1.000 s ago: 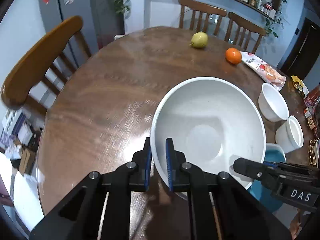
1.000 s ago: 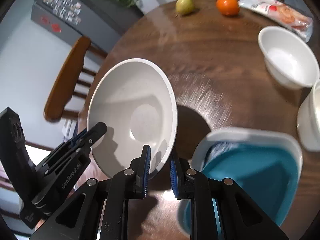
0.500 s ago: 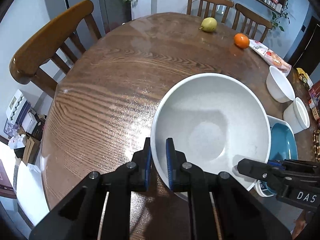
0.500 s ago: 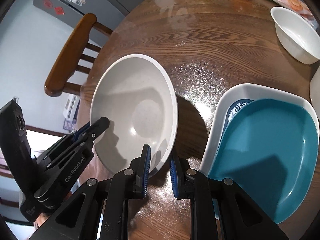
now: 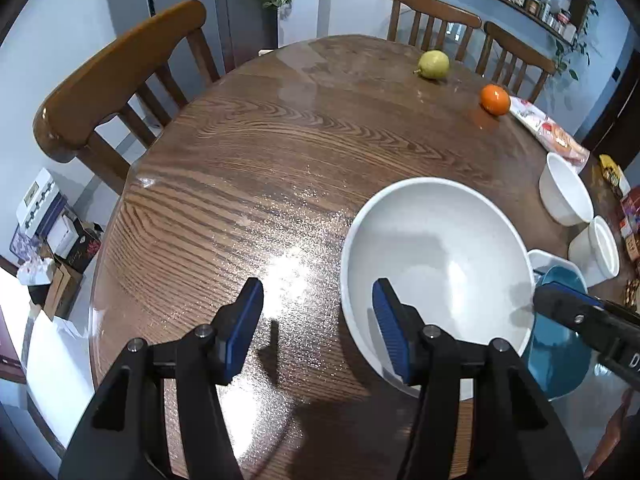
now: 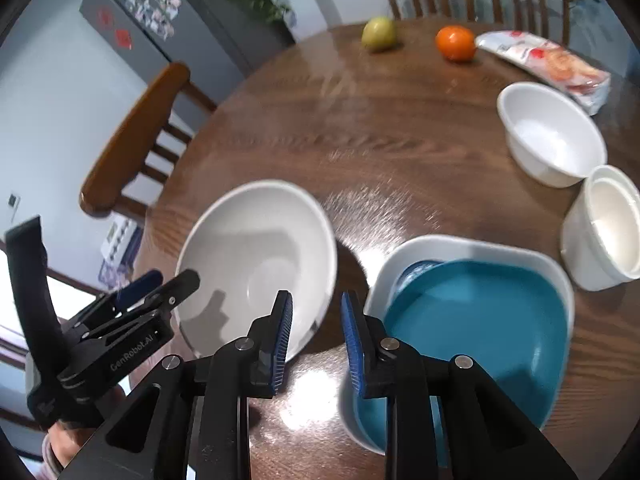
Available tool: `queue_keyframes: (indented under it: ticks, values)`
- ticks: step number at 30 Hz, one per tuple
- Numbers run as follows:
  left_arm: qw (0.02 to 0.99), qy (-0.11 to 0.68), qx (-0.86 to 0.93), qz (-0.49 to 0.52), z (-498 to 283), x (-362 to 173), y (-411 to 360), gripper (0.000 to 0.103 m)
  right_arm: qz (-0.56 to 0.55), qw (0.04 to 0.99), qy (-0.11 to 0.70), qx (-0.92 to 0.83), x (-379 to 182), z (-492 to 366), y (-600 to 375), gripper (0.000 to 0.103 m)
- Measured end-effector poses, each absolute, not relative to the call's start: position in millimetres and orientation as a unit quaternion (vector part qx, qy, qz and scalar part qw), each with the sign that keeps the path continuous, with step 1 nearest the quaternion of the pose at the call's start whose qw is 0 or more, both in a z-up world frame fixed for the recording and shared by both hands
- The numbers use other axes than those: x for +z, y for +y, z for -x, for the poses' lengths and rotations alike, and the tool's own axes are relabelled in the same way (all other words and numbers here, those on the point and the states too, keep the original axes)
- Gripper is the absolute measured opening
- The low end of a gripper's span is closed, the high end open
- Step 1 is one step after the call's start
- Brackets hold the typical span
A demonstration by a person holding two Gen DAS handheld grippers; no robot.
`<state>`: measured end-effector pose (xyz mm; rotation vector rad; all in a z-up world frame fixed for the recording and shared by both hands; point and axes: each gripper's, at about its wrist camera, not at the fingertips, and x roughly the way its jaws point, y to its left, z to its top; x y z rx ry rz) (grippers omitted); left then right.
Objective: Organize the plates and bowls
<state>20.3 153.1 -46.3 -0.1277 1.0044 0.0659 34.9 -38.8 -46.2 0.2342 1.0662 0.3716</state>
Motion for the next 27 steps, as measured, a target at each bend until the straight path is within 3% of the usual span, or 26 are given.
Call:
queue_keyframes:
  ticks: [4,7,10,15,21,25,27]
  values:
    - [0.880,0.469,0.036,0.065,-15.9,-38.4,152.0,0.065,-0.127,0.846,0.487,0.173,-39.6,-26.3,-52.9,0.036]
    - [0.884,0.461,0.037,0.063,-13.2,-32.9,148.0,0.069,-0.136,0.852,0.477,0.169,-35.0,-19.3,-63.4,0.038]
    - [0.887,0.456,0.038,0.061,-11.5,-28.6,144.0,0.079,-0.136,0.856,0.468,0.171,-30.4,-12.8,-66.4,0.040]
    - [0.893,0.445,0.039,0.053,-6.8,-22.1,138.4,0.082,-0.113,0.871,0.448,0.170,-22.0,-2.1,-61.9,0.058]
    - [0.900,0.430,0.047,0.040,-2.3,-16.4,131.7,0.100,-0.093,0.882,0.432,0.163,-14.3,4.6,-64.3,0.060]
    - [0.906,0.418,0.052,0.030,1.6,-11.4,127.6,0.102,-0.091,0.887,0.427,0.154,-12.1,7.0,-69.8,0.063]
    - [0.909,0.412,0.056,0.028,2.8,-9.1,126.5,0.102,-0.092,0.890,0.423,0.145,-10.8,7.8,-74.3,0.069]
